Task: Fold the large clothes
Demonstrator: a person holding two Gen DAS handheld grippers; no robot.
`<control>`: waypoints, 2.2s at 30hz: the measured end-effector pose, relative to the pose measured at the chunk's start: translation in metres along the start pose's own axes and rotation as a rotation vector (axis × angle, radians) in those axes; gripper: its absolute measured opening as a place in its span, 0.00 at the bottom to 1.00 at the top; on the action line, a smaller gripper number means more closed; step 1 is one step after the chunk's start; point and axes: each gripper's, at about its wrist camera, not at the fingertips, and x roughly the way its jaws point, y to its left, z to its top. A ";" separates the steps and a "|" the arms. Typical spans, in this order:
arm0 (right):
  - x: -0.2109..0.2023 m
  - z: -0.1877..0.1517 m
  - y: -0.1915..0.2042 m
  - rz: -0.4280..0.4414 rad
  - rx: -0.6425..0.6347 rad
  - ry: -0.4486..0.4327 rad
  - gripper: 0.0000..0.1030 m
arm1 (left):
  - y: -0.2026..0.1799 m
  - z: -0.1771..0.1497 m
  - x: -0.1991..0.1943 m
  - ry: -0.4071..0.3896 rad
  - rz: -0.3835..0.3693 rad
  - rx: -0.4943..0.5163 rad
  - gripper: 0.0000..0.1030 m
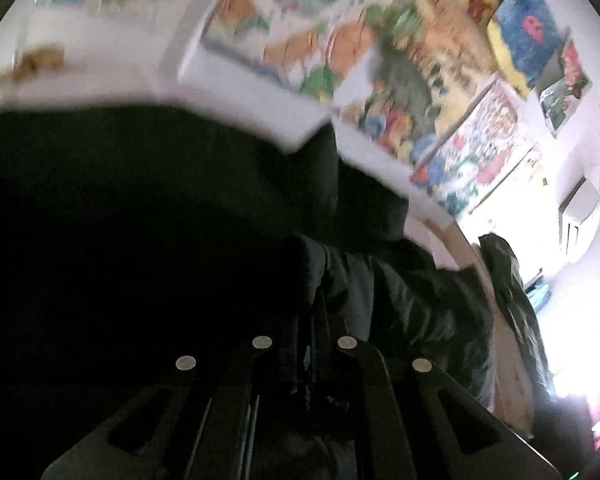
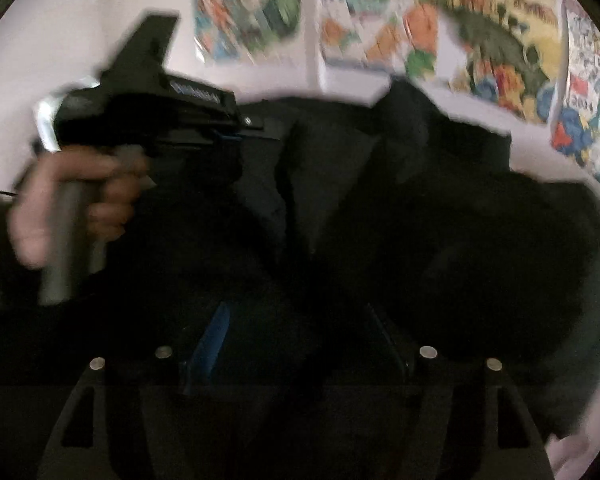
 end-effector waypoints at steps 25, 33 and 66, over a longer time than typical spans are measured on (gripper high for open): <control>-0.007 -0.005 -0.180 -0.556 0.263 -0.114 0.38 | 0.058 -0.027 -0.005 0.103 0.489 0.186 0.03; 0.062 -0.007 -0.201 -0.514 0.204 0.058 0.22 | 0.067 -0.039 0.014 0.132 0.535 0.218 0.04; 0.060 0.058 0.027 -0.236 0.000 0.024 0.85 | 0.139 -0.087 -0.222 -0.030 0.464 -0.145 0.82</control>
